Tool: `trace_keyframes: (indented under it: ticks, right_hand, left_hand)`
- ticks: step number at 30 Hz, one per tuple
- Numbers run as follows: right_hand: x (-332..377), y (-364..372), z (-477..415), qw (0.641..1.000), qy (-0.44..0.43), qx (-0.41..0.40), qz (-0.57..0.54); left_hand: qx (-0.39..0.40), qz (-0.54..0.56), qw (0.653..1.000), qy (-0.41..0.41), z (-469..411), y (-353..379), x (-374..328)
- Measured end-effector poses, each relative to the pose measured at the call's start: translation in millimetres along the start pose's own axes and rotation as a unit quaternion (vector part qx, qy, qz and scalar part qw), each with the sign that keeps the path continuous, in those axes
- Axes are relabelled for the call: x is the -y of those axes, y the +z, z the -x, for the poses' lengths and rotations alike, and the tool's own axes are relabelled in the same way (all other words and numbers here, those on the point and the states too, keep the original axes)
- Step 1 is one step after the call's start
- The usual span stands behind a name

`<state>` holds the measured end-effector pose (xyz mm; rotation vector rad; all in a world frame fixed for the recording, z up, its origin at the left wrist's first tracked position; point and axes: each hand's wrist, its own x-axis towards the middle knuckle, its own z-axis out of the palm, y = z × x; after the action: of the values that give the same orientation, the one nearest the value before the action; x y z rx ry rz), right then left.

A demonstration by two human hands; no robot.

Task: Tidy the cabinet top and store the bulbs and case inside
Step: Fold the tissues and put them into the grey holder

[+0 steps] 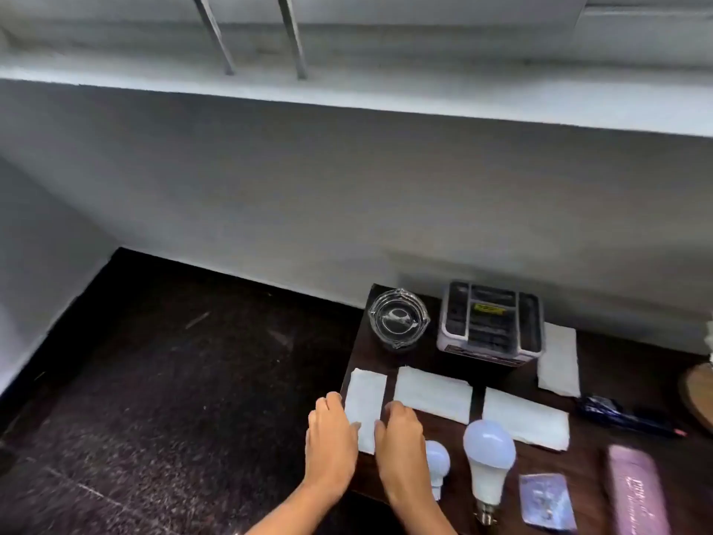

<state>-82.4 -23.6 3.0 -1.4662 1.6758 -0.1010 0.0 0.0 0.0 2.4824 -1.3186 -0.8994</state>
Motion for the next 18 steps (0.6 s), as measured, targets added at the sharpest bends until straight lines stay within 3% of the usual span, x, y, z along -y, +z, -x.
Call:
trace_keyframes:
  ticks: [10, 15, 18]
  right_hand:
    - [-0.3, 29.1, -15.7, 0.998, 0.029, -0.046, -0.028]
    - [-4.0, 20.4, -14.5, 0.995, 0.047, -0.045, -0.071]
    - [-9.1, 4.1, -13.1, 0.995, 0.037, -0.038, -0.088]
  left_hand:
    - [-0.016, 0.025, 1.0, -0.002, -14.7, 11.4, 5.2]
    - [0.008, 0.151, 0.986, -0.072, -23.6, 12.0, 6.5]
    - [0.064, 0.344, 0.928, -0.126, -21.7, 10.1, -2.6]
